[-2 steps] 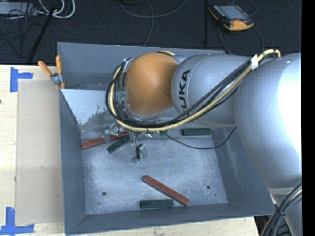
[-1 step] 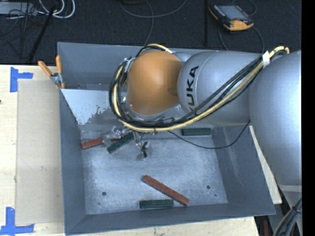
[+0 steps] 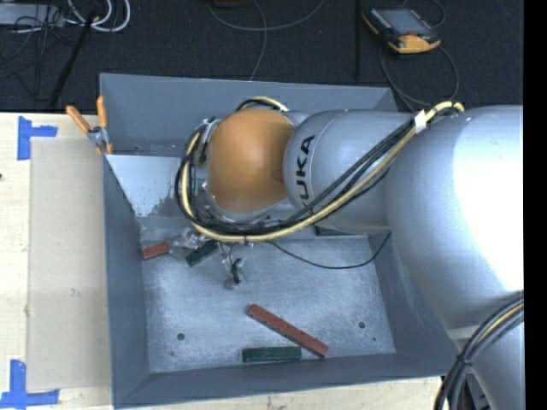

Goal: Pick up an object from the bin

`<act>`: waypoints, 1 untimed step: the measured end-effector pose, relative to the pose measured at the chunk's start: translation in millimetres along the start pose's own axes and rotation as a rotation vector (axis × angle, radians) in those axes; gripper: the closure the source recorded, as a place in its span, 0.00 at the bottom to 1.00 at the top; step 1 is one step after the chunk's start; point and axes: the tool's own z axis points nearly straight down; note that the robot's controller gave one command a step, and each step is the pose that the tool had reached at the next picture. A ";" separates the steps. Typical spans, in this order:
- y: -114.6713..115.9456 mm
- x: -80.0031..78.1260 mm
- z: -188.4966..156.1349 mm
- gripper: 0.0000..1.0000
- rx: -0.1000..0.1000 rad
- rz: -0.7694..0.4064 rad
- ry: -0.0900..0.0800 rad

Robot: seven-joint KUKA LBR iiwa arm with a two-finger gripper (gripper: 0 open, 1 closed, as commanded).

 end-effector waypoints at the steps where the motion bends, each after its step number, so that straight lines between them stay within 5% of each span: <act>1: -1.1 0.2 -2.3 1.00 0.002 0.002 0.000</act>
Offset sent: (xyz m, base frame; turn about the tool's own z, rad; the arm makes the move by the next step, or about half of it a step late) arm 0.0000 0.0000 0.0000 0.0000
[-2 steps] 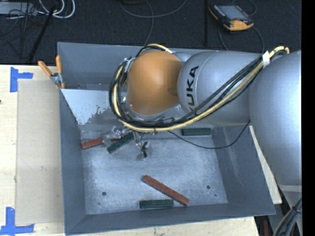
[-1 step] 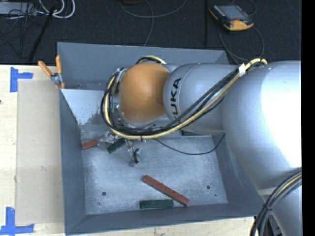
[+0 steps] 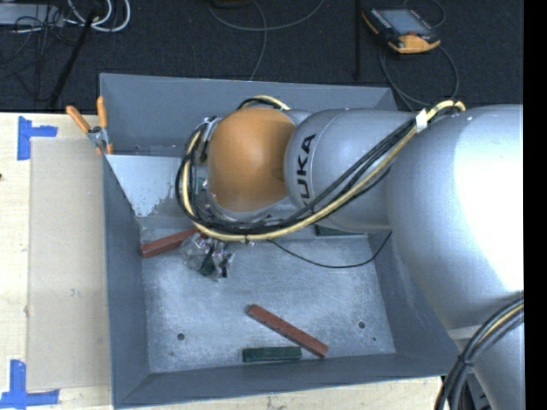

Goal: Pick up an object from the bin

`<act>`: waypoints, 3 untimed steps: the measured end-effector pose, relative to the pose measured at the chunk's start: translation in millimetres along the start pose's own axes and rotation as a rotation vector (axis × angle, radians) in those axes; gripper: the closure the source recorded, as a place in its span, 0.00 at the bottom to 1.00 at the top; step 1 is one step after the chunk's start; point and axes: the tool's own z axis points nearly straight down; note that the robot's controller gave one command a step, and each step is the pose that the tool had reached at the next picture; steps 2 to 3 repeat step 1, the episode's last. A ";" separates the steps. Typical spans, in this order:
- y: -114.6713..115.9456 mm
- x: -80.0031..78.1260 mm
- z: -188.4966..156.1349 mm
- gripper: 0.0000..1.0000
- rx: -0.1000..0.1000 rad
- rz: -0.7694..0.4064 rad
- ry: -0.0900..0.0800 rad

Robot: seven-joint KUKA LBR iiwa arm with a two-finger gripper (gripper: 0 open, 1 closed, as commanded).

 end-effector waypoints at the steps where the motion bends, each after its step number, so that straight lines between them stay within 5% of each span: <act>1: 7.1 -5.4 -164.8 1.00 0.008 0.019 -0.008; 3: 7.1 -5.4 -164.8 1.00 0.008 0.019 -0.008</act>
Offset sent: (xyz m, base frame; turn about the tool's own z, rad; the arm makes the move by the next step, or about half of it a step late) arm -0.0048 0.0063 0.1596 0.0215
